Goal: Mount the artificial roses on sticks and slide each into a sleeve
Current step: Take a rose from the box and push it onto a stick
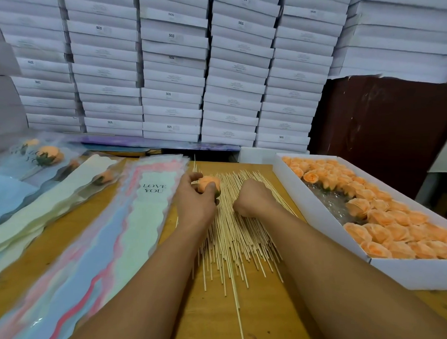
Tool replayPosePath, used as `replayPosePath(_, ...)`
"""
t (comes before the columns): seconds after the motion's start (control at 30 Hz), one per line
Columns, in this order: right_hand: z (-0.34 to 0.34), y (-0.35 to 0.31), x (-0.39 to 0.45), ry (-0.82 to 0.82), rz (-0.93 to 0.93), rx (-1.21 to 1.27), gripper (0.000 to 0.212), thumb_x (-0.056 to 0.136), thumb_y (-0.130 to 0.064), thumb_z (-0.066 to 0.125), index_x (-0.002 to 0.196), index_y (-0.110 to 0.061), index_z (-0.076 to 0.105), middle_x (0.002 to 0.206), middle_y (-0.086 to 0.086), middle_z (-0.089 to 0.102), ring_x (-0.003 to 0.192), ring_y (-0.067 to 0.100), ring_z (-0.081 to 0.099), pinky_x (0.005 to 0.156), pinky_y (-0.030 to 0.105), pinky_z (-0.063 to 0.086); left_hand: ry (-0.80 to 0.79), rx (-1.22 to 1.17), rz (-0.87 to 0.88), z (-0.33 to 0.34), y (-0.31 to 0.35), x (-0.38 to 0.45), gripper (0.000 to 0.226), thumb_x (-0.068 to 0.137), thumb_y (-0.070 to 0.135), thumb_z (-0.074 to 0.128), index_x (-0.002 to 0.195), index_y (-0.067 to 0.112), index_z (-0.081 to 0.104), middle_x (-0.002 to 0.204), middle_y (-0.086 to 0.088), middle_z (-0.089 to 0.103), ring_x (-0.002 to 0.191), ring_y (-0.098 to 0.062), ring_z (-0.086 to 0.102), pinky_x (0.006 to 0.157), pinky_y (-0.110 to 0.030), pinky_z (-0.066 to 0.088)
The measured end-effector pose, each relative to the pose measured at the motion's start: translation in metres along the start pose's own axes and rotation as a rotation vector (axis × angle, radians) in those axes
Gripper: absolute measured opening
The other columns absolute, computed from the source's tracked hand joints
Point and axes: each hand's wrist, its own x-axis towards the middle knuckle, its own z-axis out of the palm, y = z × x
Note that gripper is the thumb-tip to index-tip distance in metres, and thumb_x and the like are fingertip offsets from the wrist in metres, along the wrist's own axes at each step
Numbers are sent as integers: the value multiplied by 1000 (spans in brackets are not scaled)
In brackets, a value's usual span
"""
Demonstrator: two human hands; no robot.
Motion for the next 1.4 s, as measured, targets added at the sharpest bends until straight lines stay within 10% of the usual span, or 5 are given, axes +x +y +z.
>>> replayPosePath(0.37,-6,5,-2,-50,46,106,15,85,-18,65,74,-11,57,73,5,60,60,20,58,47,26,38,-9,47,-37,2,1,-3,29,95,11,63,117,22,48,90,8,57,73,-12,68,73,-40,62)
replayPosePath(0.83,-22,39,-30,-453,160,1053,26,85,7,55,108,2,64,61,10,64,40,6,43,31,15,33,48,-72,-83,2,5,-2,26,99,2,52,109,24,60,88,6,53,60,-10,67,62,-33,63)
replayPosePath(1.07,-19,39,-39,-586,167,1139,10,92,-5,41,96,-11,48,58,8,55,38,10,37,28,18,26,40,-122,-145,2,10,-6,24,99,2,52,110,22,60,91,4,55,78,-19,66,61,-29,60)
replayPosePath(1.4,-17,32,-51,-600,-87,1028,25,95,-14,54,93,-4,76,59,2,58,44,8,41,33,19,28,-37,-441,-387,-6,19,-6,18,101,4,50,107,21,55,107,-16,65,79,-25,70,78,-41,59)
